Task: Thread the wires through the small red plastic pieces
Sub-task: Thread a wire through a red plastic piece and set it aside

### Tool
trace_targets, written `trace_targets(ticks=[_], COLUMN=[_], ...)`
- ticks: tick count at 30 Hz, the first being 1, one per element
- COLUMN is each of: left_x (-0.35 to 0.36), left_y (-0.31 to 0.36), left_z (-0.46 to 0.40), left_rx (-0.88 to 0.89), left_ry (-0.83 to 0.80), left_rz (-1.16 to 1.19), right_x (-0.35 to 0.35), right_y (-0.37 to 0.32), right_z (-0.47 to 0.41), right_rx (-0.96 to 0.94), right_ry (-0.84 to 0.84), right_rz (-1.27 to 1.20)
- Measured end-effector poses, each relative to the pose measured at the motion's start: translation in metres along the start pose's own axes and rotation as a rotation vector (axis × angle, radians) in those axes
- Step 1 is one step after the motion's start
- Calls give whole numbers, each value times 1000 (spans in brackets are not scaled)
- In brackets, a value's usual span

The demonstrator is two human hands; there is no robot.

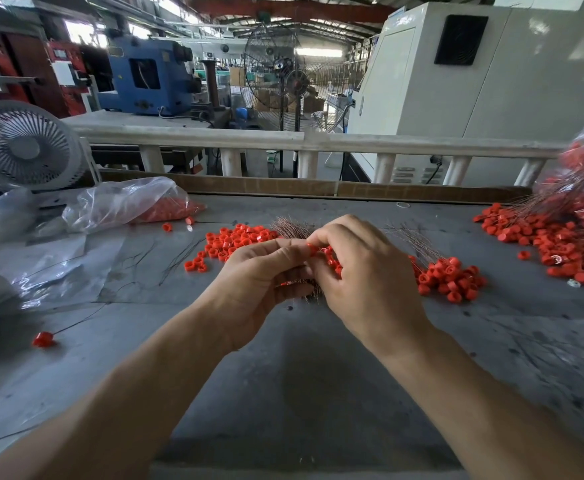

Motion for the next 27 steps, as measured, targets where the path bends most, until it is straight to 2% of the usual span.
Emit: trace_targets(ticks=[7,16,21,27], left_x=[2,5,11,14], left_y=[1,4,4,8], left_z=[0,2,3,4], left_rx=[-14,-12,-62,-28], left_ry=[-37,-53,-79,-128], left_rz=[24,-24,-24,16], right_x=[-4,-3,-6,-4], right_y=[0,2,-1,-5], right_z=[1,-1,-4,-1], right_rx=[-13,-52,-82,-140], right_ry=[86,117,61,42], right_rz=[-10,-85,-97,-85])
Point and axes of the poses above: each hand's wrist, its own z-axis away from the middle knuckle, its own x-axis out of the palm, y = z × x, the point moved 5 cm from there along -z, towards the middle knuckle, and after that the axes turned 11 degrees about x, right-handed, at the moved point
